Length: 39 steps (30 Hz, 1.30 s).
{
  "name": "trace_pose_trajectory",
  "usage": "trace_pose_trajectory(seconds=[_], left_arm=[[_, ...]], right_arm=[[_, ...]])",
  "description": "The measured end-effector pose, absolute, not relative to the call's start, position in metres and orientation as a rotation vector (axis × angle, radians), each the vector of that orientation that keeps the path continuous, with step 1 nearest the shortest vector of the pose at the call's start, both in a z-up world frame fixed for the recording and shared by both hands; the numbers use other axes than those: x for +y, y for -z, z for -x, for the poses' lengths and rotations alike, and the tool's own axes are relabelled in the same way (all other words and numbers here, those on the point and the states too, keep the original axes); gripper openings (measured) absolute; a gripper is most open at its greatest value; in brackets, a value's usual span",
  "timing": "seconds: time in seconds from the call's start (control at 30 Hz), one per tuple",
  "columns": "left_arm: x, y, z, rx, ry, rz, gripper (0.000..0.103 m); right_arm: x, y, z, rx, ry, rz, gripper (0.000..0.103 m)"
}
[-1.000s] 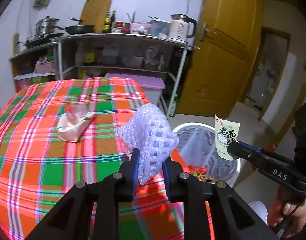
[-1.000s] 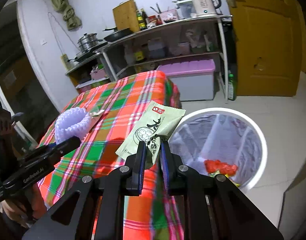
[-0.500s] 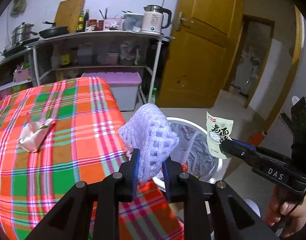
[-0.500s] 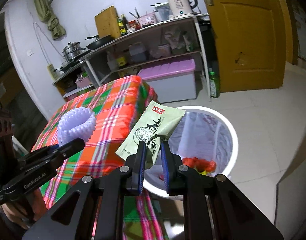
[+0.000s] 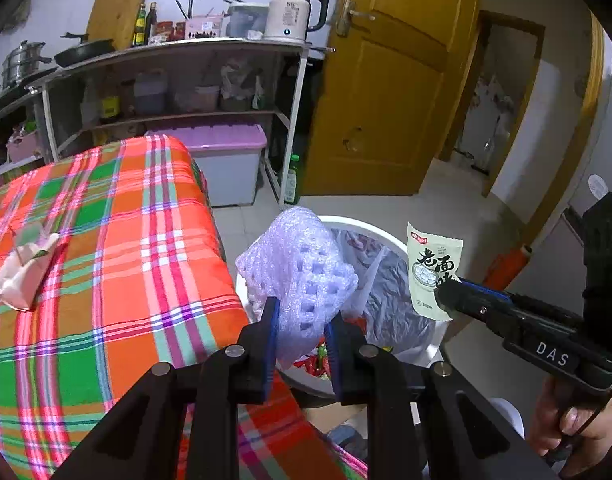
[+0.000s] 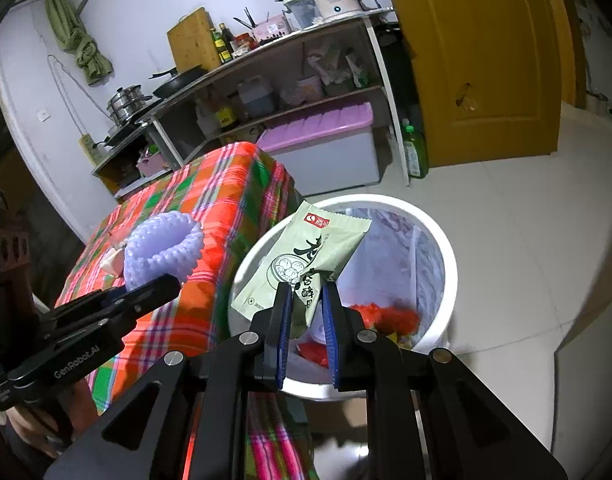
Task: Collect trash
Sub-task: 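Carry the foam net and noodle packet over the bin and open both grippers, then move both open grippers back toward the red-lidded cup on the table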
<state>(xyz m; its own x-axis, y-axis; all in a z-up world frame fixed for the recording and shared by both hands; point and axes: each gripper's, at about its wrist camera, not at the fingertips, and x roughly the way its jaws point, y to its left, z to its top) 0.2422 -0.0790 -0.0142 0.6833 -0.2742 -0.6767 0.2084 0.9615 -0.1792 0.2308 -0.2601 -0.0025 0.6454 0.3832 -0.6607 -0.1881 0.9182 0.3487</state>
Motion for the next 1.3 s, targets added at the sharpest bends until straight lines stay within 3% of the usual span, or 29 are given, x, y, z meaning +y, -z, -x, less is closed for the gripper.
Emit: trace_pose_trajectory(seconds=[0.5, 0.6, 0.7, 0.93, 1.3], left_arm=[[-0.086, 0.048, -0.283, 0.866, 0.283, 0.104, 0.023], [-0.087, 0.054, -0.291, 0.900, 0.297, 0.121, 0.029], [-0.089, 0.058, -0.293, 0.923, 0.311, 0.135, 0.038], [-0.086, 0.056, -0.291, 0.904, 0.321, 0.146, 0.044], [-0.076, 0.032, -0.269, 0.836, 0.311, 0.174, 0.044]], right_arm=[[-0.262, 0.036, -0.263, 0.895, -0.308, -0.251, 0.017], [-0.261, 0.041, -0.267, 0.906, -0.300, -0.241, 0.018], [-0.261, 0.045, -0.268, 0.913, -0.290, -0.231, 0.026], [-0.261, 0.039, -0.264, 0.897, -0.294, -0.232, 0.029], [-0.257, 0.009, -0.243, 0.833, -0.314, -0.217, 0.030]])
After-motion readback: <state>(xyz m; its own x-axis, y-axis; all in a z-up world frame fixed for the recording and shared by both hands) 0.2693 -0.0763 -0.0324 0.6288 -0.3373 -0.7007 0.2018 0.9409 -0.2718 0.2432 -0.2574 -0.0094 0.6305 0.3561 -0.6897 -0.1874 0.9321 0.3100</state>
